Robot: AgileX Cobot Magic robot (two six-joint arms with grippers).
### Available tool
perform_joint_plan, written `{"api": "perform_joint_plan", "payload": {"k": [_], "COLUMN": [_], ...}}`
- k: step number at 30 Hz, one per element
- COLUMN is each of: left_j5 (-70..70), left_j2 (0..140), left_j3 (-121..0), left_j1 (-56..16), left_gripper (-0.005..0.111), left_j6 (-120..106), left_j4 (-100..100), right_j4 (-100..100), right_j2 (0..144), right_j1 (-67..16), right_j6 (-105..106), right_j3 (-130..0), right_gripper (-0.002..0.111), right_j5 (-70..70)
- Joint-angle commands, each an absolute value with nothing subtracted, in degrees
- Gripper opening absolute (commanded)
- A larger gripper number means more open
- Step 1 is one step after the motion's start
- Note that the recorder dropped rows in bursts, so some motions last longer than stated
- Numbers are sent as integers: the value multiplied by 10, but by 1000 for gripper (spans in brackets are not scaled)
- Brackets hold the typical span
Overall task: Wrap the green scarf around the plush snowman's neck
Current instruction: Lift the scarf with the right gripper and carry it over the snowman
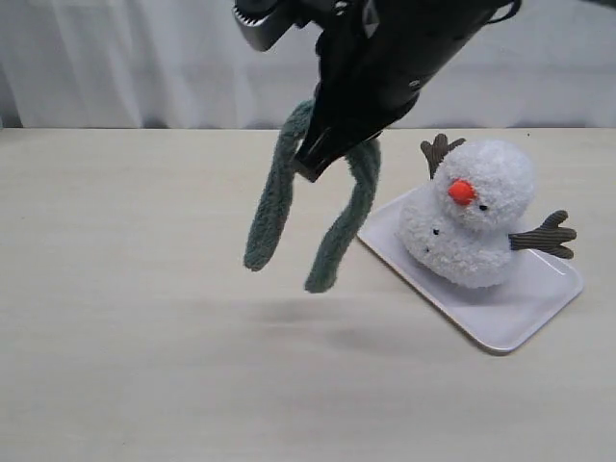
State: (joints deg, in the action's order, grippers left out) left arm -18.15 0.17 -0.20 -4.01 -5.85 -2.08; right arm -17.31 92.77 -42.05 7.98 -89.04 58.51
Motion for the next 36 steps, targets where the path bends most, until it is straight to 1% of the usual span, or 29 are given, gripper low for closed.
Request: {"api": "perform_joint_plan", "payload": {"k": [1,6,12,15,18,22,26,29,36], "left_j5": [-178,-178,-178,-178,-178,-178,-178,-178,-178], "left_j2": [0,0,0,0,0,0,0,0,0], "left_j3": [0,0,0,0,0,0,0,0,0], "left_j1": [-40,-40,-40,-40,-40,-40,-40,-40,-40], "left_gripper": [0,0,0,0,0,0,0,0,0], "left_j6": [-60,-60,-60,-60,-60,-60,-60,-60,-60], "left_j4": [-22,-22,-22,-22,-22,-22,-22,-22,-22], "right_j4": [-260,-353,-354,-295,-276,-284,-338,-394,-392], "right_j2": [884,873,873,873,873,873,873,889,935], "right_j1": [-421,-418,-361,-310,-271,-259,-259,-248,-196], "right_j6": [22,-14,-39,-34,-32,-32,-59,-128,-175], "right_j3": [-889,-889,-889,-889,-851,-783,-758,-751,-751], "right_gripper": [4,4,4,4,4,4,4,4,4], "right_j5": [649,699,698,680,632,529,452,470,493]}}
